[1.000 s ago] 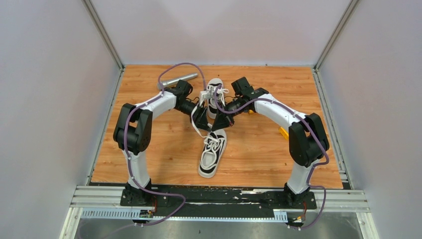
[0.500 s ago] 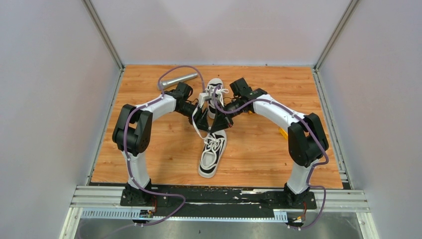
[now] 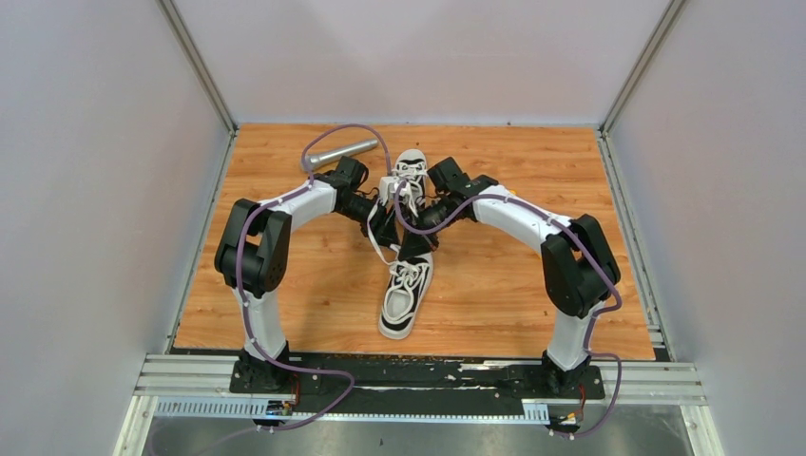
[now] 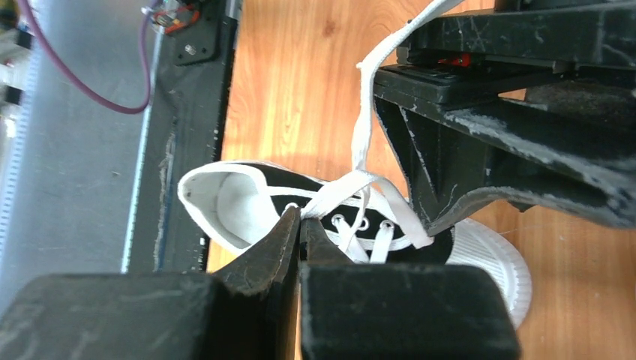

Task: Tie the shoes
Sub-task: Cross the shoelace with the shoelace.

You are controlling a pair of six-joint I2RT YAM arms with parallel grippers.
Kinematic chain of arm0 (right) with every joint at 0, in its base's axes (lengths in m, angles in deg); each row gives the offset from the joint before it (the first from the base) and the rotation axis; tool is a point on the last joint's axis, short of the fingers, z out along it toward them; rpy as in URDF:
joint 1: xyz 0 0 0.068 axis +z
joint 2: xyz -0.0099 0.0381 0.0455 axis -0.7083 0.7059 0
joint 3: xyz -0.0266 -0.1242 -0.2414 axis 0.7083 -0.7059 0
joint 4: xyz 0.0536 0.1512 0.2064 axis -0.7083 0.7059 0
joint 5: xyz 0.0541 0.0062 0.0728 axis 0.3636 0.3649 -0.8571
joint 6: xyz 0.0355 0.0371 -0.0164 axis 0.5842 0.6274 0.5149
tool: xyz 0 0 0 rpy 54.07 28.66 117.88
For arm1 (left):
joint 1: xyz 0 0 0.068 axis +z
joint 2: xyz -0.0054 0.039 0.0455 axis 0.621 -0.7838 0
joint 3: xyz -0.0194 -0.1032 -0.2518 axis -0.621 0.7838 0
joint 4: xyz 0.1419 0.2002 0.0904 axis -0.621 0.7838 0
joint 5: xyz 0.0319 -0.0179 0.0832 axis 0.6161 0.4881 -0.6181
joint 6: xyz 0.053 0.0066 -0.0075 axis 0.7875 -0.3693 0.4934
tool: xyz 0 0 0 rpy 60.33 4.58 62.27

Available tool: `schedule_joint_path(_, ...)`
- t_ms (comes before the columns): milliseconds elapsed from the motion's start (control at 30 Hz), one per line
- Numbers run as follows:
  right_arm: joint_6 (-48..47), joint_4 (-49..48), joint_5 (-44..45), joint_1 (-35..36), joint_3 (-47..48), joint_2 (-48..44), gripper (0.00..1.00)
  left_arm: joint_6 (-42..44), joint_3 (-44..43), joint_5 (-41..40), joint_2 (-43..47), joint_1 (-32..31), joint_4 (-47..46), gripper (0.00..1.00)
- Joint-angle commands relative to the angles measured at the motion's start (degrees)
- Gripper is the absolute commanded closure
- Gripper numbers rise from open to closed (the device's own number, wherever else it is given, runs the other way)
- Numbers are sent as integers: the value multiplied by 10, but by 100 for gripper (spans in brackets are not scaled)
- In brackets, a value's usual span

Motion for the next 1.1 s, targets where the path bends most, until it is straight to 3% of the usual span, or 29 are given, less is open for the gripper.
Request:
schedule_joint_path(0, -78, -16, 70, 28, -8, -35, 100, -4, -7, 19, 26, -2, 0, 35)
schedule_joint_path(367, -143, 8, 159, 67, -10, -54, 100, 0, -1, 14, 30, -1, 17, 35)
schedule_joint_path(500, -100, 14, 142, 61, -1, -44, 75, 3, 8, -12, 44, 5, 20, 33)
schedule_joint_path(667, -108, 76, 107, 28, 21, -60, 58, 5, 21, -21, 51, 10, 23, 33)
schedule_joint_path(867, -151, 115, 77, -34, 13, -94, 51, -9, 19, -15, 48, 10, 18, 33)
schedule_joint_path(1067, -282, 111, 86, -37, -41, -68, 54, 0, 6, -9, 39, 11, 34, 34)
